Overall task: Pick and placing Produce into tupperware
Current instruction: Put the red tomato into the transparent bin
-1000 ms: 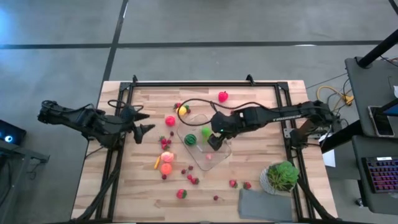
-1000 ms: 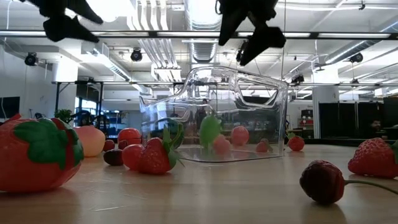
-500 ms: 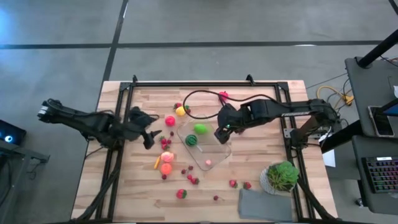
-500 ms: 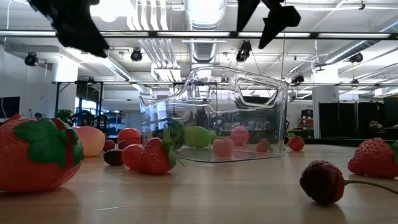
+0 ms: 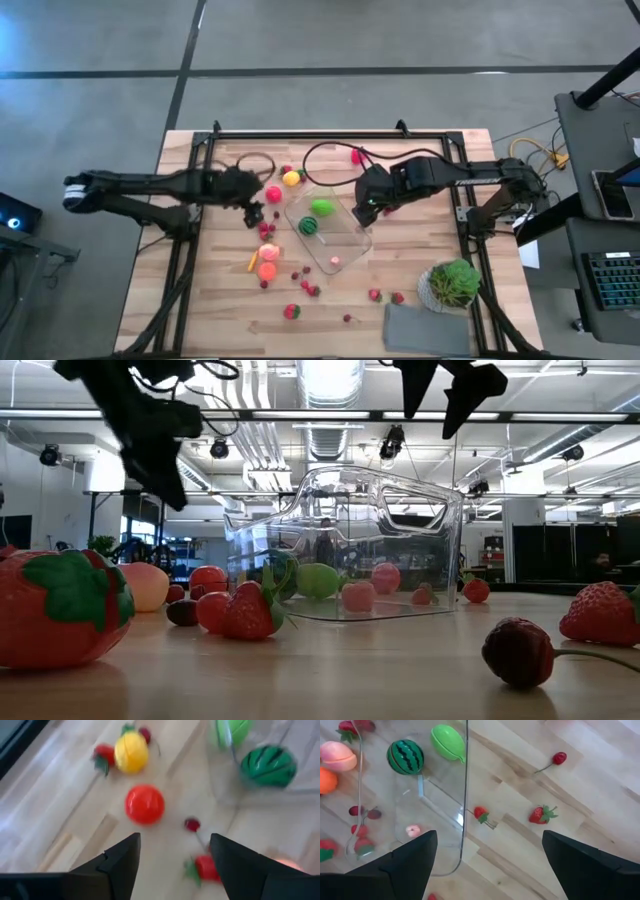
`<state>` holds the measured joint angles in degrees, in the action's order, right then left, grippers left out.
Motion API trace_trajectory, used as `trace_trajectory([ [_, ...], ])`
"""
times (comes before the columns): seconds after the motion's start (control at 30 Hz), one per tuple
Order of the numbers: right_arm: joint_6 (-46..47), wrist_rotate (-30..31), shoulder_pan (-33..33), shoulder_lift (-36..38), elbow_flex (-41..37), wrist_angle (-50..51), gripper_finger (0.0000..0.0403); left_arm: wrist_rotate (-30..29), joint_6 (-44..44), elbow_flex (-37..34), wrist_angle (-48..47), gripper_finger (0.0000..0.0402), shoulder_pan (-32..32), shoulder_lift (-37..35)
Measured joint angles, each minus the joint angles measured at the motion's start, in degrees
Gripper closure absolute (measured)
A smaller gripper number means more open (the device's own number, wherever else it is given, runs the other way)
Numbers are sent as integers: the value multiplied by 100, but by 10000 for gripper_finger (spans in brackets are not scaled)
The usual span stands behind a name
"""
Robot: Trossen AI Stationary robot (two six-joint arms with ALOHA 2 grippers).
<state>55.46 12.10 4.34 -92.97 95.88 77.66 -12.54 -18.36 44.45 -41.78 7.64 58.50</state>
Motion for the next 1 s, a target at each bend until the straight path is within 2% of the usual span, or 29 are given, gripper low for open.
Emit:
trace_trajectory([
  [0.07, -24, 0, 0, 29, -4, 64, 49, 502, 415, 0, 425, 188, 391, 24],
  [0.13, 14, 0, 9, 59, -4, 177, 49, 767, 718, 0, 654, 191, 730, 73],
  [0.37, 625, 0, 184, 214, -4, 528, 49, 1012, 1583, -2, 734, 192, 1510, 660],
  [0.5, 671, -2, 229, 263, -4, 530, 49, 615, 1474, 28, 771, 192, 1639, 1228],
  [0.73, 717, -46, 229, 273, -7, 528, 49, 608, 1120, 93, 781, 192, 1637, 2051],
  [1.0, 716, -48, 229, 282, -9, 528, 49, 619, 1121, 94, 898, 192, 1637, 2375],
])
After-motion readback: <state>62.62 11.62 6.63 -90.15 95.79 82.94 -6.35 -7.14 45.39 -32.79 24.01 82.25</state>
